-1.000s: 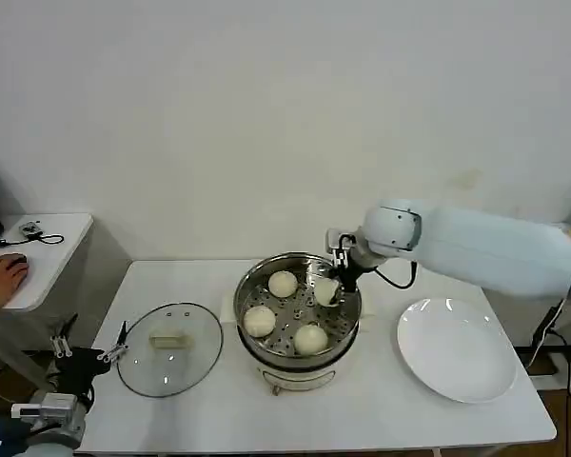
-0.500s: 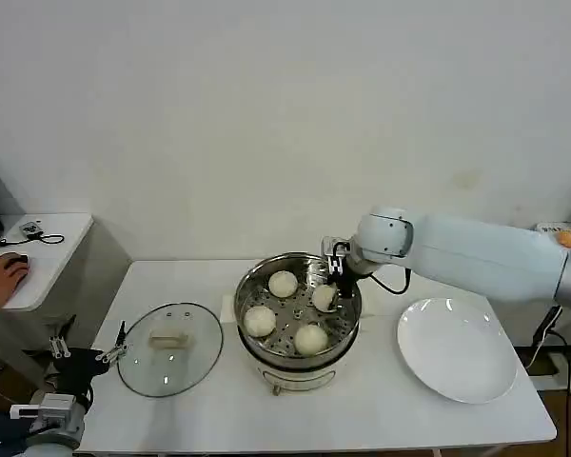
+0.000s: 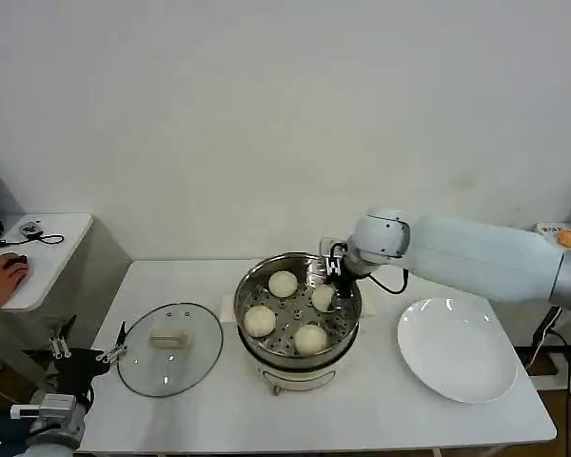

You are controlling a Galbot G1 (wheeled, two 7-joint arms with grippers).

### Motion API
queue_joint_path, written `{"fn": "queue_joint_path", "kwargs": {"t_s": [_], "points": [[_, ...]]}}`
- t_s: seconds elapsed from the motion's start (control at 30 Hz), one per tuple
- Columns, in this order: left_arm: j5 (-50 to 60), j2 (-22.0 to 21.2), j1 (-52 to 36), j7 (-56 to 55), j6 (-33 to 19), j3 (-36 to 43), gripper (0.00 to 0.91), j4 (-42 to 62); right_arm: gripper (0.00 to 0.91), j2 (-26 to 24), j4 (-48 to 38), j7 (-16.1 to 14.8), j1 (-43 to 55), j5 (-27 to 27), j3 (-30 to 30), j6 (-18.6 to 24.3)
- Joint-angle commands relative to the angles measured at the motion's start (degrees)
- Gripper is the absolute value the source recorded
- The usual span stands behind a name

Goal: Take steamed baozi put them in steamer then cover it.

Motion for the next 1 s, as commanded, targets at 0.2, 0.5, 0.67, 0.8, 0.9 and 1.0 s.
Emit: {"fn": "queue_joint_path", "kwargs": {"t_s": [0.2,0.5,0.67,0.8,0.9,1.0], "points": [[-0.10,-0.03,0.01,0.02,0.01,0.05,0.907,0.03,0.907,-3.19,3.23,1.13,1.18,-1.14,2.82,1.04],[-0.29,-0.20,-0.29,-0.02,-0.02,0.83,0.907,0.38,0.907,-15.58,16.75,18.03,-5.48,1.51,13.73,2.89],[-0.01,-0.41,-0.48,-0.03,-0.05,1.56,0.907,0.55,0.907,-24.75,24.12,37.18,-28.12,2.26,33.88,11.87],[1.00,-0.51,-0.53,0.15,-1.01,1.83,0.907,0.90,0.907,-25.59,27.07,45.68,-55.82,-2.86,58.82,20.28],[1.84,-0.50,-0.86,0.41,-1.73,2.19,0.907,1.43,0.907,-22.44,27.75,46.53,-71.38,-8.45,76.96,24.33],[2.15,-0.33,-1.18,0.47,-1.91,2.78,0.907,1.99,0.907,-14.40,27.51,45.85,-88.53,-16.50,95.23,32.18]]}}
